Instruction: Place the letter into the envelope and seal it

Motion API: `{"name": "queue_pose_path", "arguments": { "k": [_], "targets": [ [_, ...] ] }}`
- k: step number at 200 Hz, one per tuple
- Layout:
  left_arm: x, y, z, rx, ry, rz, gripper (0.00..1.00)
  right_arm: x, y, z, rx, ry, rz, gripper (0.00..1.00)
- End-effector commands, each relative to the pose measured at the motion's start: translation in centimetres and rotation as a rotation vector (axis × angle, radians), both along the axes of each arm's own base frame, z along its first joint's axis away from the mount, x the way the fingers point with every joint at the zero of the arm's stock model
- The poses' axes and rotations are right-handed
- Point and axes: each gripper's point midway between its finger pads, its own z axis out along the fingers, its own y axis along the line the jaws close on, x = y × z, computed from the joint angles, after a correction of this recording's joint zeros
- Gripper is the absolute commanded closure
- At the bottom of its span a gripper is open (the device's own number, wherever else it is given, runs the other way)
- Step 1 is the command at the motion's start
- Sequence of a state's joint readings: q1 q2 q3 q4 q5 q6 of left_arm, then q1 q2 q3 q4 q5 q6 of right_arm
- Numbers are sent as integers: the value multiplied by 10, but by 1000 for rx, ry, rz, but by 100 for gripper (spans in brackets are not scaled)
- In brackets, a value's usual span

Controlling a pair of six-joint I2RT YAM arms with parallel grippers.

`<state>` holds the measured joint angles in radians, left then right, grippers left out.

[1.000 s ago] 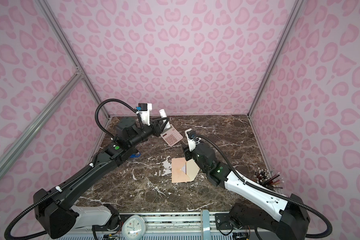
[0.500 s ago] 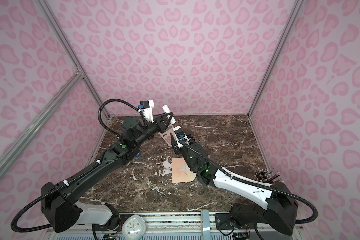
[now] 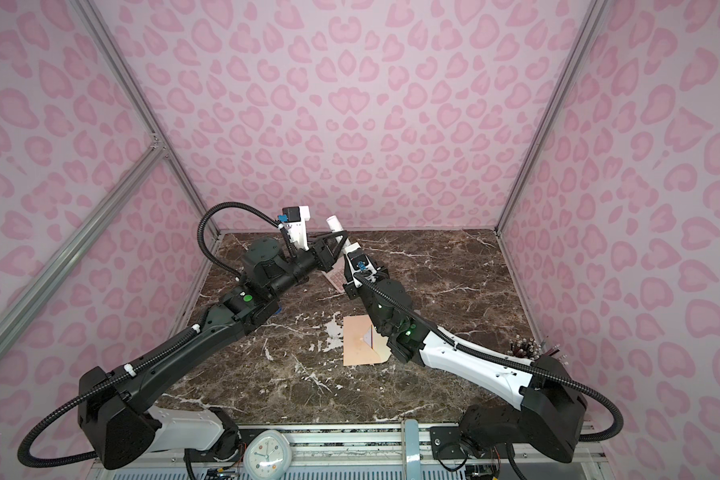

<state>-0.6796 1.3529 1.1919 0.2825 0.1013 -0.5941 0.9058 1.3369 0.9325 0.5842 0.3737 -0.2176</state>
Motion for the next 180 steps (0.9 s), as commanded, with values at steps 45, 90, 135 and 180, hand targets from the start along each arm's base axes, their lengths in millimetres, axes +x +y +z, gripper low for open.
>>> {"name": "queue_pose_path", "arguments": {
  "k": [45, 90, 135, 180],
  "targets": [
    [-2, -1, 6, -26, -10, -12, 96, -3, 13, 8, 62, 1, 94, 63],
    [-3, -1, 3, -24, -3, -14, 96, -2, 13, 9, 54, -3, 90, 65],
    [-3, -1, 1, -20, 3, -13, 96, -2, 13, 8, 19, 0, 88, 70],
    [-3, -1, -1, -17, 8, -17, 96, 0, 13, 2, -17, 17, 77, 74]
  ]
}}
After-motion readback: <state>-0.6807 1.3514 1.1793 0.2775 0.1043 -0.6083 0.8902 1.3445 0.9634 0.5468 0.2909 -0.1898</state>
